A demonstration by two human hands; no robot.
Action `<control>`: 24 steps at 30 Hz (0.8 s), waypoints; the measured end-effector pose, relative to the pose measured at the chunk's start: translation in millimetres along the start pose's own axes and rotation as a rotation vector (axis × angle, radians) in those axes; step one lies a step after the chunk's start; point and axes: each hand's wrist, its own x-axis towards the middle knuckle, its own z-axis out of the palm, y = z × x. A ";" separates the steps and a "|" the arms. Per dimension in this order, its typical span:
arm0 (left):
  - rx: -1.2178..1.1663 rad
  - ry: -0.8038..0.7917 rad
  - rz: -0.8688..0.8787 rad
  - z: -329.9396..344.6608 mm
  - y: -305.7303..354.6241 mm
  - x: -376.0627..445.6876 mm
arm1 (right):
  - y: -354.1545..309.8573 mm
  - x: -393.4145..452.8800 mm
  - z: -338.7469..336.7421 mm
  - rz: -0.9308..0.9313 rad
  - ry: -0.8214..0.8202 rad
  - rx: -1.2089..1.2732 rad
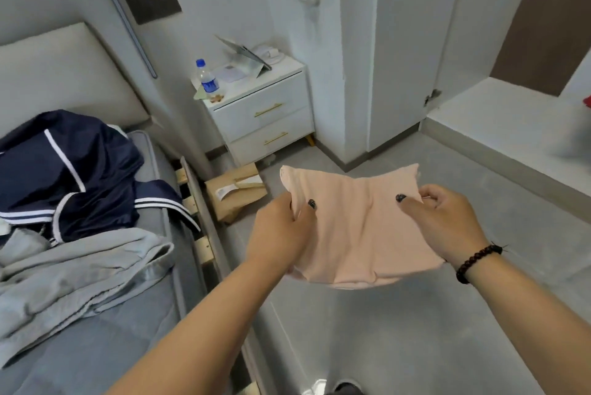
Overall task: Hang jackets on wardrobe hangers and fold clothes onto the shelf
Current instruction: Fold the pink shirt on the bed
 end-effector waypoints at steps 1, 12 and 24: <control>-0.005 -0.014 0.010 5.1 13.4 14.4 | -4.3 13.3 -9.7 0.009 0.019 0.004; -0.062 -0.143 0.079 -48.9 191.6 91.2 | -155.4 68.3 -135.4 0.062 0.126 -0.117; -0.092 -0.091 0.288 -230.9 387.8 166.8 | -418.2 83.1 -217.0 -0.108 0.264 -0.238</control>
